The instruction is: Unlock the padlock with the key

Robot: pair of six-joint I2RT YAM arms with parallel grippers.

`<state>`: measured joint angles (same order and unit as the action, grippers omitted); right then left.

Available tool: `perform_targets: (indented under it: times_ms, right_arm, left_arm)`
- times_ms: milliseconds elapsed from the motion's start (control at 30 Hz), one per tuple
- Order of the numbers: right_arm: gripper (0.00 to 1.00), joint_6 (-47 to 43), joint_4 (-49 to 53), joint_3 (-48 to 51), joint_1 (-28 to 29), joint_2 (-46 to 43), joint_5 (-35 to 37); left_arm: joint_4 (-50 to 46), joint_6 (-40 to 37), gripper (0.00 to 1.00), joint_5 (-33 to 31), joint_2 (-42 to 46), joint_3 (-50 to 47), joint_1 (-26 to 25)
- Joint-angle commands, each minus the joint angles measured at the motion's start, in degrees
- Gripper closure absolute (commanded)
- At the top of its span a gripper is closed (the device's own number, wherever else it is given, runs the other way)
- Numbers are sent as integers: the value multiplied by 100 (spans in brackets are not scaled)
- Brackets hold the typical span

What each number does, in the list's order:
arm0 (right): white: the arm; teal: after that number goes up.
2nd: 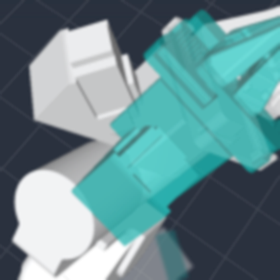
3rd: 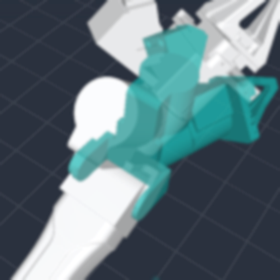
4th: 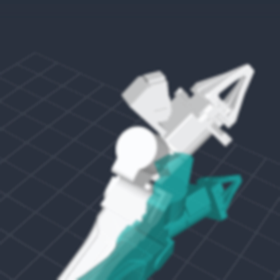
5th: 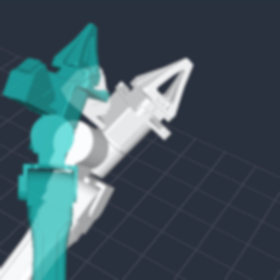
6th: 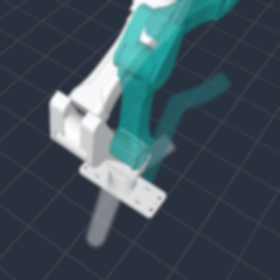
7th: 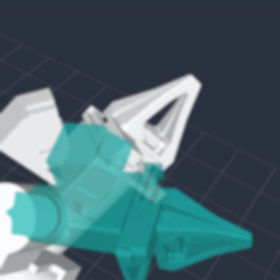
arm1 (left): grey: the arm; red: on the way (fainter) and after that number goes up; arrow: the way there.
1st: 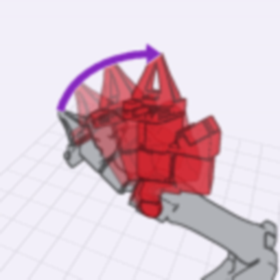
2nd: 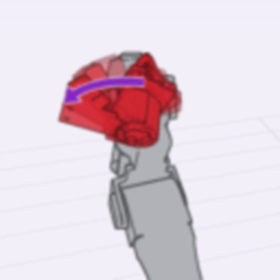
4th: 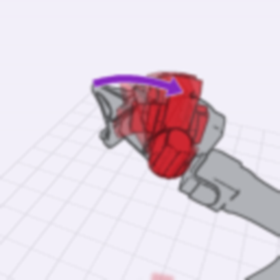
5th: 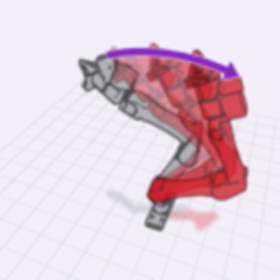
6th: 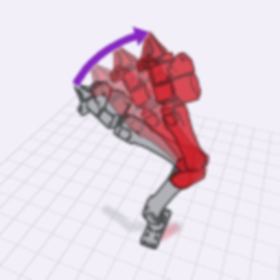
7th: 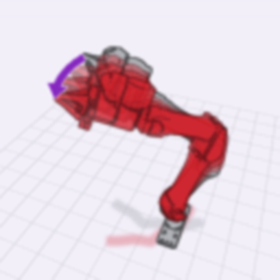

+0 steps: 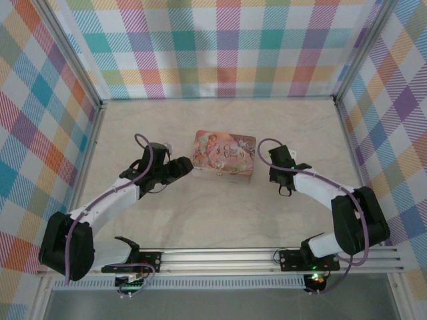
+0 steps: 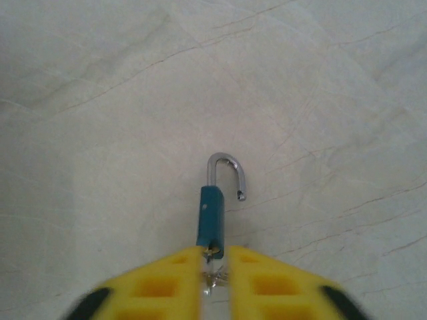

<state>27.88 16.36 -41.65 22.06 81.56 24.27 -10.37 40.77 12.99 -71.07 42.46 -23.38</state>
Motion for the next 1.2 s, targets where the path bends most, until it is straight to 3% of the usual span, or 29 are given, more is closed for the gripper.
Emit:
perform_targets:
  times_ms: [0, 133, 267, 300, 333, 367, 400, 600, 700, 800, 900, 1000, 1067, 1167]
  right_arm:
    - [67, 148, 31, -149, -44, -165, -116]
    - [57, 95, 302, -147, -49, -558, -115]
    - [39, -16, 542, -109, -44, -1135, -106]
    - [28, -65, 581, -103, -44, -1265, -95]
    - [0, -108, 613, -116, -44, -1356, -97]
    - [0, -149, 655, -131, -44, -1466, -88]
    - [0, -202, 659, -142, -45, -1567, -89]
    - [0, -353, 607, -166, -44, -1997, 35]
    - [1, -206, 452, -93, -45, -2119, 730]
    - [0, -492, -221, 216, -50, -2283, 1403]
    - [0, -1428, -1660, 925, -55, -2422, 1927]
    - [0, -2136, -2901, 1430, -154, -2373, 2084]
    - [0, -1956, -2935, 1474, -388, -2181, 2084]
    - [0, -2155, -3477, 1651, -583, -1761, 2059]
  left_arm:
    - [88, 33, 36, 41, 20, -45, -18]
    - [57, 38, 36, 4, 40, -14, -27]
    - [-133, -70, 35, -187, 66, 95, -18]
    - [-231, -106, 34, -291, 75, 151, -18]
    - [-310, -158, 33, -394, 73, 213, -18]
    - [-420, -223, 4, -510, 76, 293, -18]
    - [-500, -296, 0, -630, 71, 386, -18]
    - [-1571, -945, 0, -1779, -39, 1156, -18]
    - [-1800, -1435, 0, -2492, -126, 1471, -9]
    - [-1467, -2089, 0, -3502, -105, 1411, 34]
    - [-249, -3172, 0, -4524, -96, 826, 101]
    - [465, -3356, 0, -4455, -150, 413, 711]
    - [874, -3235, 0, -4028, -264, 182, 1139]
    - [1561, -3337, 0, -3985, -646, -142, 1377]
